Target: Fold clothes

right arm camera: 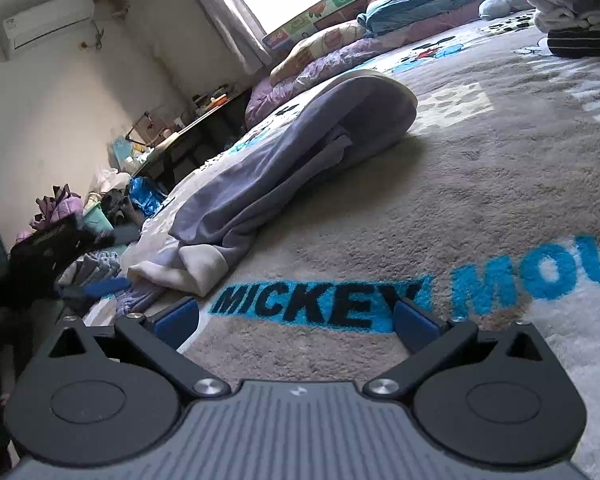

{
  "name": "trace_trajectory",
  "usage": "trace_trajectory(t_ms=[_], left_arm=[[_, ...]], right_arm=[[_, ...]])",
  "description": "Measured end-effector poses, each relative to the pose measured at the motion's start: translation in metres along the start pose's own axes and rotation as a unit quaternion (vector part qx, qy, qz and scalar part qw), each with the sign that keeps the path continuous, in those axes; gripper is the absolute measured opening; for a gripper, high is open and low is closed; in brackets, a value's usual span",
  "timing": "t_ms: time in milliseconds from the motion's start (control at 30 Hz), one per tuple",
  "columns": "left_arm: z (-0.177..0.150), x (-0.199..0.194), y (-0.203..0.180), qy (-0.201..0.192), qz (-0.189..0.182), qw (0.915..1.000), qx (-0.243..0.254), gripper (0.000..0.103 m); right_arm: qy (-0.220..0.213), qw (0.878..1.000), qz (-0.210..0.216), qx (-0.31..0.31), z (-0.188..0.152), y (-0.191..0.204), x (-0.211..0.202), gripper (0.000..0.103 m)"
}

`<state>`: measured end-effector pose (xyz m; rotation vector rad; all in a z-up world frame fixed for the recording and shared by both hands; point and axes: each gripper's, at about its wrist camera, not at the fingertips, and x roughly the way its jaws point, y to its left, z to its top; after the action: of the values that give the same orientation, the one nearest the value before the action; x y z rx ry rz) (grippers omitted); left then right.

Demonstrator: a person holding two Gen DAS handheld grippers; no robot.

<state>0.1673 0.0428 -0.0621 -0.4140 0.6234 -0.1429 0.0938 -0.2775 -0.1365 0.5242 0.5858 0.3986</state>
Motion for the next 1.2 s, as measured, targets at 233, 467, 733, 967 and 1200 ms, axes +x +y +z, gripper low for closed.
trace_trajectory(t_ms=[233, 467, 733, 967, 1200], left_arm=[[0.022, 0.036, -0.005, 0.004, 0.0, 0.9998, -0.018, 0.069], [0.026, 0.063, -0.013, 0.022, 0.034, 0.9992, -0.009, 0.017], [0.036, 0.041, -0.074, -0.036, 0.002, 0.995, 0.093, 0.005], [0.057, 0.02, -0.159, -0.069, -0.078, 0.9749, 0.197, 0.004], [0.051, 0.009, -0.241, -0.082, -0.156, 0.9392, 0.295, 0.004]], right_arm=[[-0.002, 1.0, -0.002, -0.005, 0.002, 0.0, 0.004, 0.103], [0.0, 1.0, 0.007, 0.019, 0.007, -0.004, 0.002, 0.103], [-0.026, 0.991, 0.051, 0.121, 0.018, -0.03, -0.014, 0.103], [-0.081, 0.971, 0.079, 0.21, 0.03, -0.06, -0.039, 0.103], [-0.164, 0.939, 0.103, 0.284, 0.043, -0.102, -0.079, 0.103]])
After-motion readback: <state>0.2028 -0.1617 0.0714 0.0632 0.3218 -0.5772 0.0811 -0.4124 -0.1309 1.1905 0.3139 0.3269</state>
